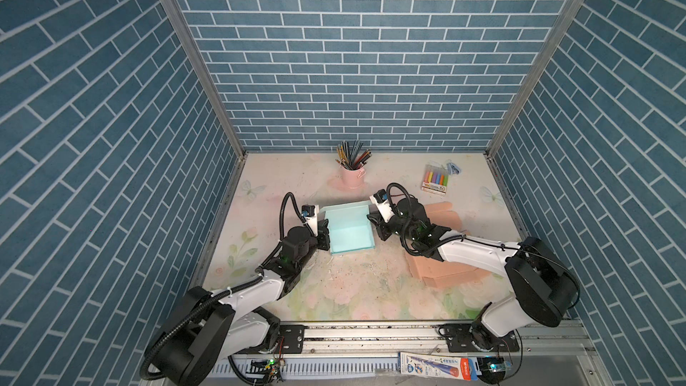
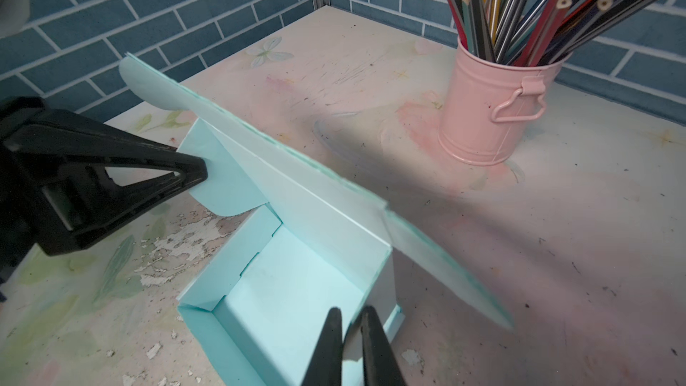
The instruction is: Fold the paper box
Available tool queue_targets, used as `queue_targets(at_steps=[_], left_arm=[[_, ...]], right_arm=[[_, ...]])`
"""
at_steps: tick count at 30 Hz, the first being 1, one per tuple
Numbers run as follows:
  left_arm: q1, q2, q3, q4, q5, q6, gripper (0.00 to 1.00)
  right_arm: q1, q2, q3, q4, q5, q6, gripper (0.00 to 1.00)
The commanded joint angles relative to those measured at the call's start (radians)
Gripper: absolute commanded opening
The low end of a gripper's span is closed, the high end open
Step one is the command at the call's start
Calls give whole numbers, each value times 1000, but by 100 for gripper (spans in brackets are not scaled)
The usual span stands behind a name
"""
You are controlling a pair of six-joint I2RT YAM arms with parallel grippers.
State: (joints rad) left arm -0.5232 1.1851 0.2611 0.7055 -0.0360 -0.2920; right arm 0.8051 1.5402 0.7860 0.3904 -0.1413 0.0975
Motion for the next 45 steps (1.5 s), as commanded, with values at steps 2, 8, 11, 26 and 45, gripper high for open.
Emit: queue_targets(at_steps=[2, 8, 11, 26, 45], left_arm=[[-35, 43, -30, 167, -12, 24, 5], [-79, 121, -19, 200, -77, 25, 5], [-110, 137, -29, 215, -116, 21, 5], [-225, 173, -89, 233, -223, 4, 5], [-297, 145, -146, 220, -327, 20, 5]], right_arm=[[36, -9, -34, 41, 19, -1, 13], [74, -14, -53, 50, 83, 1, 13], [83, -21, -72, 65, 100, 8, 13], [106, -76, -159, 100, 171, 37, 13], [119, -176, -260, 42, 249, 116, 29]])
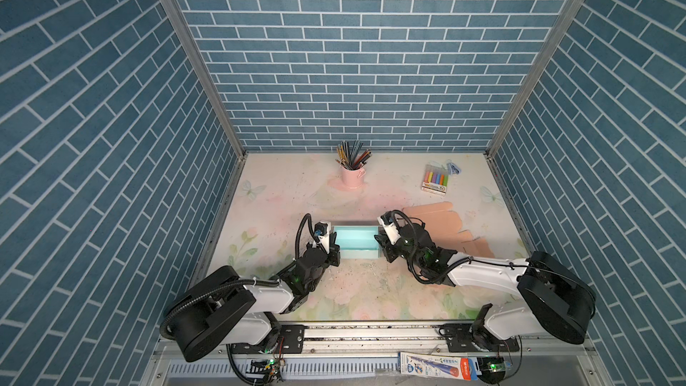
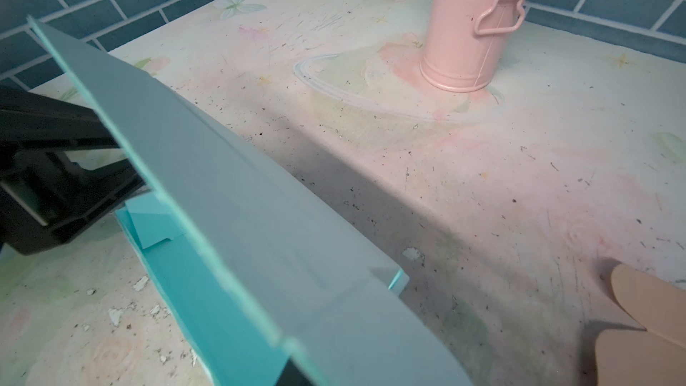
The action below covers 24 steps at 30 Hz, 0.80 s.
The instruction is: Fold the paper box
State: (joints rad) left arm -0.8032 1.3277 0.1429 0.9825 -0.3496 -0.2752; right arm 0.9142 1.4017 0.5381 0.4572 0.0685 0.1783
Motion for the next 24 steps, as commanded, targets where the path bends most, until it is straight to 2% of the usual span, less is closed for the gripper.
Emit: queue_targets(at_steps=[1, 6, 8, 10, 11, 14, 16, 17, 19, 22, 24], left_arm=[[-25, 2, -26, -60, -26, 7, 5], [-56, 13, -20, -71, -67, 12, 5], [-62, 20, -19, -67, -73, 9, 5], [-68, 28, -13, -67, -73, 10, 6], [-71, 33, -9, -69, -77, 11, 6], [-82, 39, -5, -71, -94, 13, 6], [-88, 38, -5, -73, -104, 11, 6], [-90, 36, -6, -74, -110, 12, 6], [-93, 32, -9, -75, -124, 7, 7], [-96, 28, -16, -67, -132, 8, 7], [-100, 27, -14, -67, -129, 12, 7]], right_arm=[[9, -54, -24, -30, 53, 36, 30], [25, -169, -82, -37, 71, 4, 38], [79, -221, -94, -54, 145, -62, 39], [167, -283, -110, -45, 302, -137, 40], [197, -322, -123, -27, 342, -169, 41], [209, -409, -132, 10, 355, -189, 44], [204, -418, -71, -58, 409, -143, 45], [190, -411, -19, -118, 410, -113, 45], [148, -370, 111, -239, 339, -44, 45], [97, -282, 249, -315, 191, -6, 45], [79, -218, 314, -340, 147, 0, 46]])
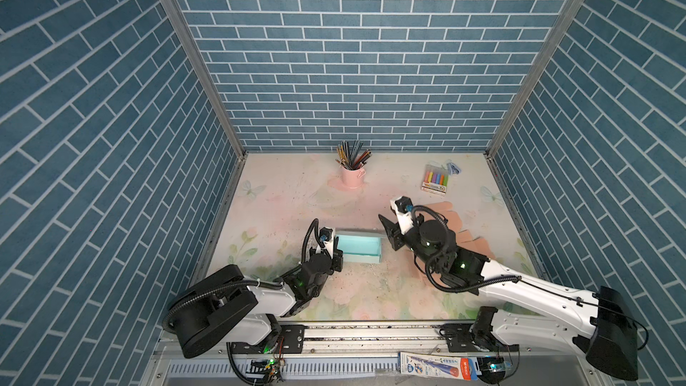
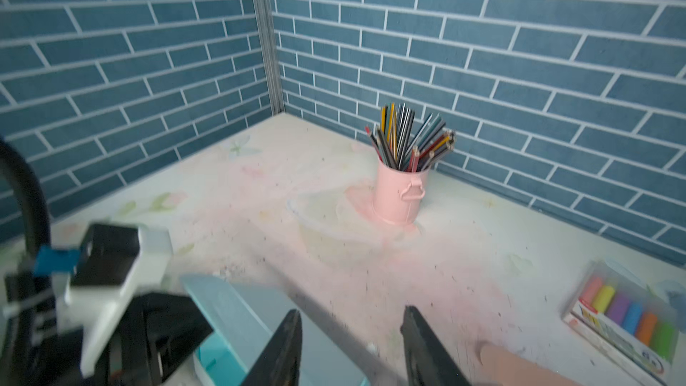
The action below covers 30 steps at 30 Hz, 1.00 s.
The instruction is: Fold the paper box
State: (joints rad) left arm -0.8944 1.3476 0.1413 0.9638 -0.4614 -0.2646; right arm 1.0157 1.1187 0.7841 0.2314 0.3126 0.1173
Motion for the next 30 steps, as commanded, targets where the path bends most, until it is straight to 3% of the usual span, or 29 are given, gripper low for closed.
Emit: queue_targets(at_steps=[1, 8, 16, 21, 26, 28, 30], left_arm=[[-14, 6, -11, -49, -18, 2, 7], [-31, -3, -11, -53, -19, -3, 9], [-46, -26, -17, -88, 17, -26, 14], [-51, -122, -7, -236, 122, -63, 40], [-50, -288, 69, -581, 232, -115, 73], [-50, -348, 95, -681, 289, -126, 84], [-49, -395, 125, -770, 335, -138, 88]], right_arm=[[-30, 99, 96, -124, -106, 61, 46], [-55, 310, 154, -140, -179, 96, 44], [-56, 357, 68, -98, -204, 158, 42], [-56, 371, 45, -98, -199, 161, 42], [-56, 375, 26, -84, -201, 163, 42], [-57, 377, 20, -75, -199, 166, 42], [-56, 382, 20, -72, -198, 167, 42]])
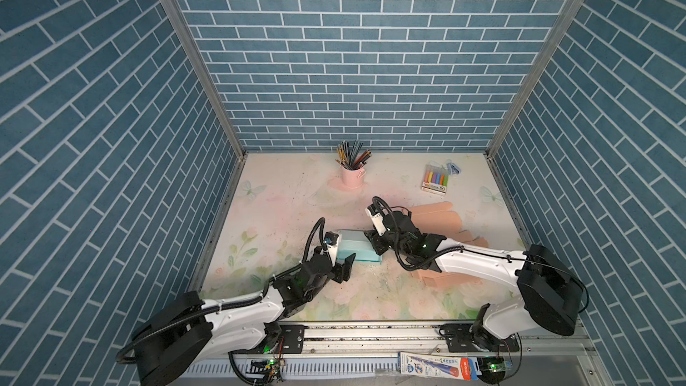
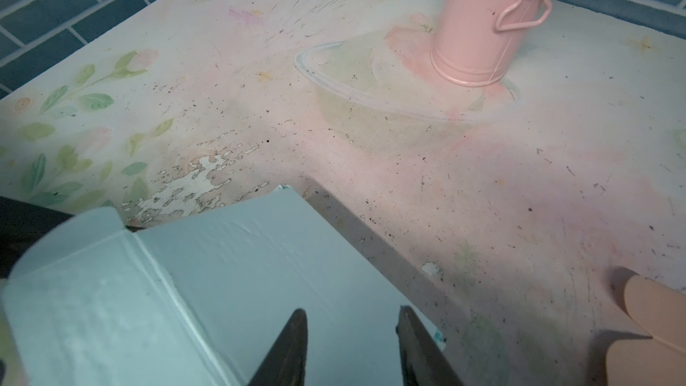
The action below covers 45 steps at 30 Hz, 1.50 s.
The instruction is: Fold the paper box
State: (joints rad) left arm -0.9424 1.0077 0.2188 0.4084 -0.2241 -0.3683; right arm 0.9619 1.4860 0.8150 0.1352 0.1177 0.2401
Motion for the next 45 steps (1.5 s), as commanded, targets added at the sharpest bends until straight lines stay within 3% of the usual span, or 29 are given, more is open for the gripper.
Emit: queue_targets(at_steps=[1, 8, 12, 21, 25, 28, 31, 45], left_arm=[[-2, -79, 66, -257, 114, -39, 88], [24, -228, 214, -528, 123, -39, 88], [81, -250, 281, -579, 162, -25, 88], [285, -149, 312, -457, 273, -7, 86], [356, -34, 329, -389, 329, 7, 78], [370, 56, 339, -347, 341, 25, 67], [370, 137, 350, -316, 358, 39, 63], [371, 296, 290, -205, 376, 26, 60]], right_arm=[[-3, 16, -12, 24, -2, 44, 42], [-2, 23, -24, 25, 0, 45, 41], [-2, 31, -32, 30, -3, 47, 41], [-3, 24, -46, 23, -7, 54, 40], [-3, 17, -57, 23, -6, 57, 41], [-3, 13, -66, 21, -1, 59, 40], [-3, 4, -74, 20, 0, 60, 40], [-3, 10, -94, 20, 7, 57, 40]])
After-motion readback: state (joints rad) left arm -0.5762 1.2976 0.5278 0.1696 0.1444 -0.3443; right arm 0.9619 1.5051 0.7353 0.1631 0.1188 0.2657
